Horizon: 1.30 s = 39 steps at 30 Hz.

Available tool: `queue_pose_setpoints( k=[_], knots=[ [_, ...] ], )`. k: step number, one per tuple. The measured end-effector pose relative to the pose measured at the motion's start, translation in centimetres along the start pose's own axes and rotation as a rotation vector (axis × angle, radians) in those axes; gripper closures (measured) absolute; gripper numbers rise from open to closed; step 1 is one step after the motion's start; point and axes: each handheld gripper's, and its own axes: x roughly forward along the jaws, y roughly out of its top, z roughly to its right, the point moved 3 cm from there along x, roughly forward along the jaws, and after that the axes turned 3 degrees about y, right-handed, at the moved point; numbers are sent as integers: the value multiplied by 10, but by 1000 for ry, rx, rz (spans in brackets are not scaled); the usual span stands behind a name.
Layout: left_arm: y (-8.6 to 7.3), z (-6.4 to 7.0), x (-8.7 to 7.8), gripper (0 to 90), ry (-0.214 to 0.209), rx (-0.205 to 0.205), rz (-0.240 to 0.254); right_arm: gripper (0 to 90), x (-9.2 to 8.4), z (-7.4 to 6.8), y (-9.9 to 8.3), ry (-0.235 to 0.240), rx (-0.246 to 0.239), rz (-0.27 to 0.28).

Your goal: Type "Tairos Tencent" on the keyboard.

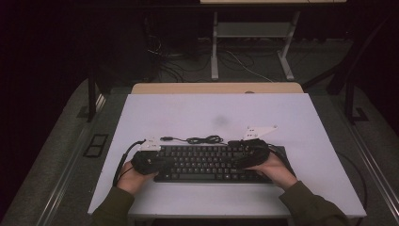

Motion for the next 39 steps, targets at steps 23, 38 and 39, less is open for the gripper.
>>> queue_pose_setpoints(
  k=[23,38,39],
  knots=[
    [5,1,-5,885,-7,-10,28,287,1,0,0,0,-3,-1],
    [11,7,-3,481,-8,-27,67,298,1,0,0,-3,-1,2],
    [11,8,-2,429,-4,-30,70,300,1,1,0,-2,0,2]
  ],
)
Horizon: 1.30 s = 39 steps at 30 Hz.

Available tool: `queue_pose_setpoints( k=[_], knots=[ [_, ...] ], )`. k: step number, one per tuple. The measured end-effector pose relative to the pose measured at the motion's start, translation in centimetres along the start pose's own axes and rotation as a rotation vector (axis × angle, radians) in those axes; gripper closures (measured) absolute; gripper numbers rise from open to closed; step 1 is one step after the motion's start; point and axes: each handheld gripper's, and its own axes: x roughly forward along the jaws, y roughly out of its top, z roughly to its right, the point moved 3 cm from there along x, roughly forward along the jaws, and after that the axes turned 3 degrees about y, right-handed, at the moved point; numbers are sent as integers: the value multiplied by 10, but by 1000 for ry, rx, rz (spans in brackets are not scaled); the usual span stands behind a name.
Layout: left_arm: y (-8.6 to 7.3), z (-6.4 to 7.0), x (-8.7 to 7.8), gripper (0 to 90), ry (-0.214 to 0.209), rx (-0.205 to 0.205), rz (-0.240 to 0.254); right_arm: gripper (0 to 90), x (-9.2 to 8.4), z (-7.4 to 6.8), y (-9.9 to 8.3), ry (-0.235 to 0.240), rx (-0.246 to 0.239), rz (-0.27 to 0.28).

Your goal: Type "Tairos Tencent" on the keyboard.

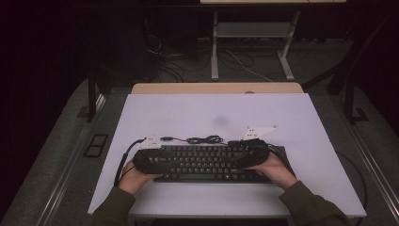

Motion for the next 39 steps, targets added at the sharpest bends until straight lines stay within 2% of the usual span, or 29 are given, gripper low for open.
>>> queue_pose_setpoints(
  k=[4,9,18,29,39],
  knots=[
    [1,1,3,293,12,-10,7,314,0,0,0,0,2,-4],
    [2,2,3,240,14,-6,17,334,2,0,2,2,9,-4],
    [3,2,2,213,20,-4,34,372,7,-1,12,-1,16,-2],
    [5,3,3,199,21,3,45,441,18,-1,21,18,10,-9],
    [5,4,4,199,18,10,40,560,27,0,25,18,13,-5]
  ],
)
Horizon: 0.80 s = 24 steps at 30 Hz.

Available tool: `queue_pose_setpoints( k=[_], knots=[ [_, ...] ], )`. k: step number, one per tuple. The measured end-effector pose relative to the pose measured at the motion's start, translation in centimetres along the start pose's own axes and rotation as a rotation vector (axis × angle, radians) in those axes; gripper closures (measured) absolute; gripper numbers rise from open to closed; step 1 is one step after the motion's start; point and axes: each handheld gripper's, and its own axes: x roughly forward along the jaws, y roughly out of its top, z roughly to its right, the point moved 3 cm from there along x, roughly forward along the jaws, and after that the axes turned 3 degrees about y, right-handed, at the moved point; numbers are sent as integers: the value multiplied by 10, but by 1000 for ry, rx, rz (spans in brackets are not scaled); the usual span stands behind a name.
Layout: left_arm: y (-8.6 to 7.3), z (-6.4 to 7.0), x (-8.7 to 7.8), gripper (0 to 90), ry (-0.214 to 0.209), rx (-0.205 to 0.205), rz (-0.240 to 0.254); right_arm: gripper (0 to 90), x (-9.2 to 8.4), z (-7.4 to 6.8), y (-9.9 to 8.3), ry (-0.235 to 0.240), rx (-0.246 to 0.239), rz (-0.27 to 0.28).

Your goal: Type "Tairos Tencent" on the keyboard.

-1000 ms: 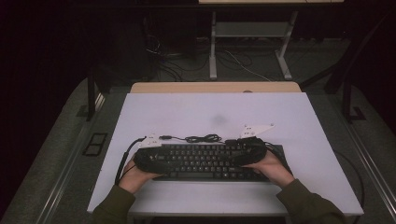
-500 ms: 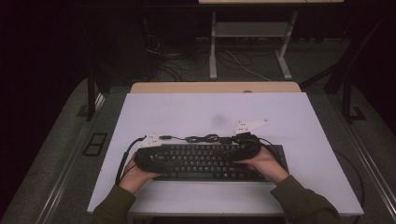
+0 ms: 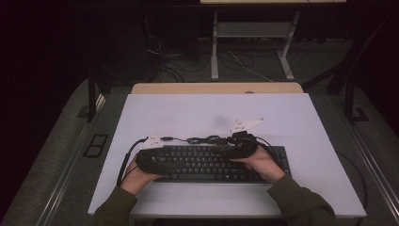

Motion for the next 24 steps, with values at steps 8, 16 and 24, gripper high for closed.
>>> queue_pose_setpoints(
  k=[8,16,24],
  knots=[
    [0,0,0,200,1,3,0,704,3,0,-2,-8,-2,-9],
    [0,0,0,200,2,3,-1,873,7,-1,-4,0,-8,-28],
    [0,0,0,199,2,4,0,891,17,-2,-9,8,-12,-70]
  ],
)
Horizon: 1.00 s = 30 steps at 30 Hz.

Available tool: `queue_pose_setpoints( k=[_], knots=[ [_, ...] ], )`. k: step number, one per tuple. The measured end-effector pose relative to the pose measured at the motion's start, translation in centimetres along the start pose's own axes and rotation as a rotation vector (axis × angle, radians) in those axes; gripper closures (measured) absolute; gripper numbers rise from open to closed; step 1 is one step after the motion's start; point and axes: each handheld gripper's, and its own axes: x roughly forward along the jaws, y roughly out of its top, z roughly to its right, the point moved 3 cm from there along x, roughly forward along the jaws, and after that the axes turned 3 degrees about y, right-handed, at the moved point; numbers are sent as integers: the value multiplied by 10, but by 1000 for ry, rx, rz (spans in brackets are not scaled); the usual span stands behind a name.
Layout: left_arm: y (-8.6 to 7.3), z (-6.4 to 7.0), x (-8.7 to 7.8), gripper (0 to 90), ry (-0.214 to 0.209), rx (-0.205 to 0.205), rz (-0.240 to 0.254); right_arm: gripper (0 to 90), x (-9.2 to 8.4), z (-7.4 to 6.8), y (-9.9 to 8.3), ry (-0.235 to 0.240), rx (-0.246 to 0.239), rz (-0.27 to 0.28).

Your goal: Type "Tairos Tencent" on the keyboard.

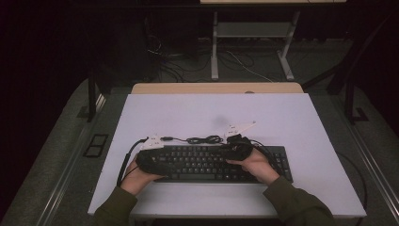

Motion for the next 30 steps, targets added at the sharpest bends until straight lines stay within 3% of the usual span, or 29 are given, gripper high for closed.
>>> queue_pose_setpoints(
  k=[13,30],
  knots=[
    [0,0,0,199,1,0,0,891,16,-3,-8,-3,-7,-85],
    [0,0,0,199,1,1,0,891,20,-3,-10,-7,-2,-103]
  ],
)
